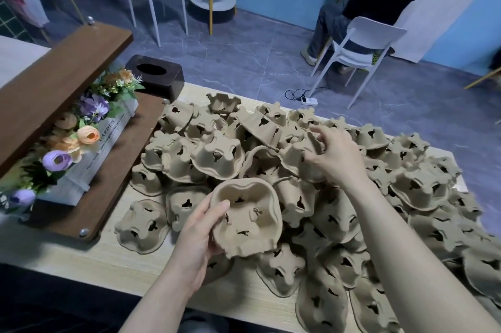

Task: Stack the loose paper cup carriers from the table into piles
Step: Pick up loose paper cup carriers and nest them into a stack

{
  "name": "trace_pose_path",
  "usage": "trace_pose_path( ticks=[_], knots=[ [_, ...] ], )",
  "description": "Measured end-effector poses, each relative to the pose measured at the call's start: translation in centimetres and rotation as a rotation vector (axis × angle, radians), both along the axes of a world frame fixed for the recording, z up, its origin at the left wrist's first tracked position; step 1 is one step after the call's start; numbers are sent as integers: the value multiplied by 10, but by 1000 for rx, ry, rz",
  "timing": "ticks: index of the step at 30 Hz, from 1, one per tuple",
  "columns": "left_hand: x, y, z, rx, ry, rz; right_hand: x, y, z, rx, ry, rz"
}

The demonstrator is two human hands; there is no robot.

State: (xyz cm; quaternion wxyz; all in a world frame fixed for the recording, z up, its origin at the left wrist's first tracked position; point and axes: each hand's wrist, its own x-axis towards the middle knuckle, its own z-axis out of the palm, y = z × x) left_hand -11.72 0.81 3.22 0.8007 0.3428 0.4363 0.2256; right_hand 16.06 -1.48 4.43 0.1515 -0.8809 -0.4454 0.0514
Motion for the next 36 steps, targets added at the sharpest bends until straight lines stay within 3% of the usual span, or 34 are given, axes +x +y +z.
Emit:
trace_pose_path(
  ticks=[6,11,19,25,36],
  knots=[
    [10,5,3,-14,-8,22,-1,-25,1,239,33,33],
    [26,9,8,-16,7,50,-16,-48,15,443,177,-6],
    [46,7,14,18,-1,37,-54,-74,20,436,260,-28],
    [49,3,13,41,-8,28,-62,-91,16,575,359,41],
    [45,5,11,21,-21,-6,-68,-107,15,721,286,226]
  ],
)
